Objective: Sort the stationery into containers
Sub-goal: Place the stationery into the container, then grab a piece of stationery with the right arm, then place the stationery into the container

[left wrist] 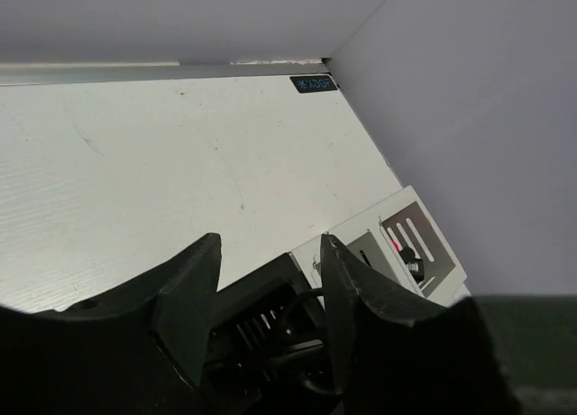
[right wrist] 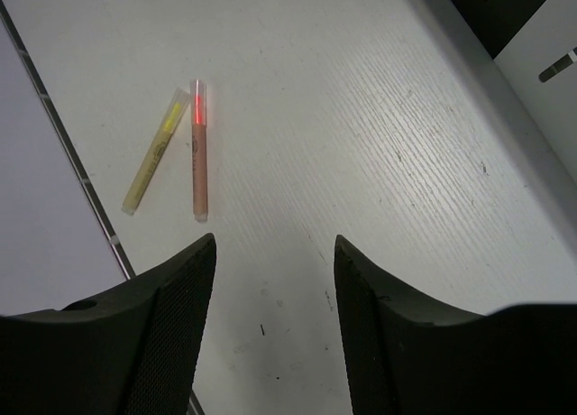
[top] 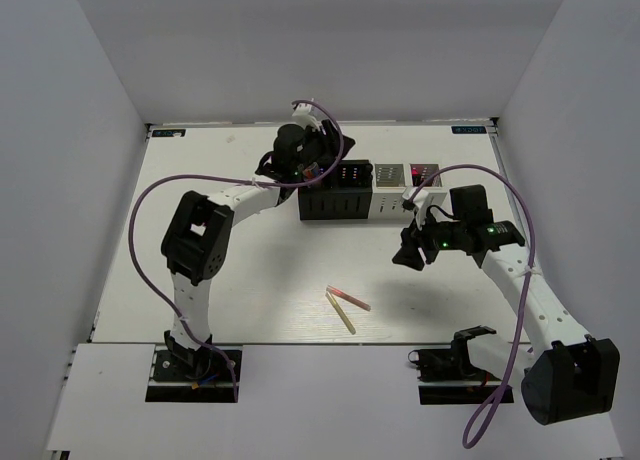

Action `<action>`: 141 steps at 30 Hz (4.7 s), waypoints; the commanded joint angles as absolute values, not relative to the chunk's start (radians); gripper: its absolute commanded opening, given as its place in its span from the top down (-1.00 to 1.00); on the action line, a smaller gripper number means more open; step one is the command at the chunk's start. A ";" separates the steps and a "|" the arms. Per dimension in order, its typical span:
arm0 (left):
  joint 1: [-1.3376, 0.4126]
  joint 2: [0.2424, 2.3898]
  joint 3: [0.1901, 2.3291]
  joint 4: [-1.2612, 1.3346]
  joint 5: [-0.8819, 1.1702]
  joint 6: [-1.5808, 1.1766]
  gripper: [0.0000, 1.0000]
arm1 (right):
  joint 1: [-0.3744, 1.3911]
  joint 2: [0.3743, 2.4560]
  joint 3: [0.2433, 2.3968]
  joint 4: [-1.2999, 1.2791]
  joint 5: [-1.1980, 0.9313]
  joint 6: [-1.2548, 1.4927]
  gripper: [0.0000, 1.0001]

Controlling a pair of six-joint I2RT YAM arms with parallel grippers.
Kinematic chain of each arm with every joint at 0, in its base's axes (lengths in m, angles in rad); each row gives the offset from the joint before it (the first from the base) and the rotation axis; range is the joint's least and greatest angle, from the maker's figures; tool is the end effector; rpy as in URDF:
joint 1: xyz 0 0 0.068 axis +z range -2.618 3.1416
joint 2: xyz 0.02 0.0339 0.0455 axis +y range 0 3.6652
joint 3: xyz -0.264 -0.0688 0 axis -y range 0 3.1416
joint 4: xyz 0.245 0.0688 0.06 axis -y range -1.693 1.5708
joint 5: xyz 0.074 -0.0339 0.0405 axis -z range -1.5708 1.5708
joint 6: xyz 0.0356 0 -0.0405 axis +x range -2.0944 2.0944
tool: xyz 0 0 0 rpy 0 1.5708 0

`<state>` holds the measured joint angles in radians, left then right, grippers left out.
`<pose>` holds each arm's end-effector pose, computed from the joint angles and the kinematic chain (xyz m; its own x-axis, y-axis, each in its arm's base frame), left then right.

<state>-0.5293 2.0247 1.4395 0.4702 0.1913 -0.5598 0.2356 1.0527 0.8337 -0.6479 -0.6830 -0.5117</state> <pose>0.4121 -0.2489 0.2530 -0.4337 -0.3503 -0.8302 0.5056 0.6680 -0.5460 0.1962 0.0702 0.2707 -0.3632 -0.4778 -0.7999 -0.8671 0.4874 0.1026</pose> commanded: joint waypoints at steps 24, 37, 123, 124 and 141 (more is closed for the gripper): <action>-0.948 1.183 0.835 -0.692 -0.368 -0.506 -0.11 | 0.739 1.391 0.916 -0.566 -0.307 -0.370 0.12; -0.917 1.066 0.756 -0.775 -0.497 -0.586 -0.24 | 0.945 1.629 1.085 -0.511 -0.123 -0.232 0.06; -1.011 1.281 0.845 -0.586 -0.345 -0.678 -0.88 | 0.267 1.609 1.063 0.612 -0.256 0.044 1.00; -1.011 1.285 0.845 -0.581 -0.345 -0.680 -0.88 | 0.259 1.611 1.045 0.615 -0.271 0.051 1.00; -1.032 1.414 0.926 -0.590 -0.380 -0.883 0.28 | 0.241 1.585 0.976 0.618 -0.324 0.008 -0.20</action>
